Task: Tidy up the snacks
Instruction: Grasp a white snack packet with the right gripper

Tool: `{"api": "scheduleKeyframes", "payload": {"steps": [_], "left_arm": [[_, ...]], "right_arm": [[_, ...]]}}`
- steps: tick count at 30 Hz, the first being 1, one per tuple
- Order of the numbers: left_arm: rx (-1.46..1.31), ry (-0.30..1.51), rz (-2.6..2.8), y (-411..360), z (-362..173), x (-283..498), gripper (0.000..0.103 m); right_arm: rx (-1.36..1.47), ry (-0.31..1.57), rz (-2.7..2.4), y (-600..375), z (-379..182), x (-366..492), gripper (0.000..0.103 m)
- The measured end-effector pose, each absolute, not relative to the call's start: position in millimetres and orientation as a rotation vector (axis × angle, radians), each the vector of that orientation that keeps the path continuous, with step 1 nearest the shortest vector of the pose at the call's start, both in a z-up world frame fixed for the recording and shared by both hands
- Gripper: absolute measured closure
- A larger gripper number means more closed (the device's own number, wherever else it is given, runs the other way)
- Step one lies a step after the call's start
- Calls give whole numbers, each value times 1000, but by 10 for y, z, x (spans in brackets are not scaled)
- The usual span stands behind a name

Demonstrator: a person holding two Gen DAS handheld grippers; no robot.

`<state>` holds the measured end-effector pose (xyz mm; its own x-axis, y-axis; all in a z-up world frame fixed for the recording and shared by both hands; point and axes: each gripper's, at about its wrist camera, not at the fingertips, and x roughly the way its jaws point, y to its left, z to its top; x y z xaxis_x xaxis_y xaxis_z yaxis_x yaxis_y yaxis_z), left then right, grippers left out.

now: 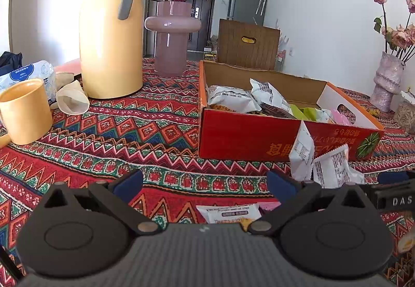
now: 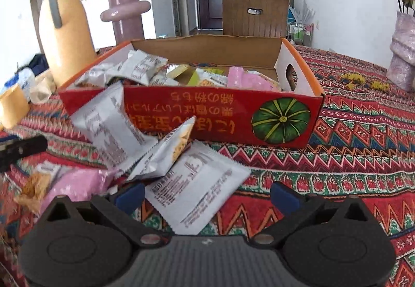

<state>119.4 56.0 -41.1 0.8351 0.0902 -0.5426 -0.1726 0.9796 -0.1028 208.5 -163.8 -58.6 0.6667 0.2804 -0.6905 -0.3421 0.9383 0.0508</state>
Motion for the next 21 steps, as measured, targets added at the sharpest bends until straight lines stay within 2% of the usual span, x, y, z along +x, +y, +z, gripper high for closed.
{"api": "scheduleKeyframes", "payload": {"steps": [18,20,21], "left_arm": [[-165,566,136,571,-412,1188,0],[-166,566,137,570,-412,1189,0],[-166,566,137,570,-413,1189,0]], "right_arm": [[-130,795,268,-1616,-729,2302,2],[-131,783,293,-1628,-713,2270,12],[-134,775,307,-1628,-698,2253,23]]}}
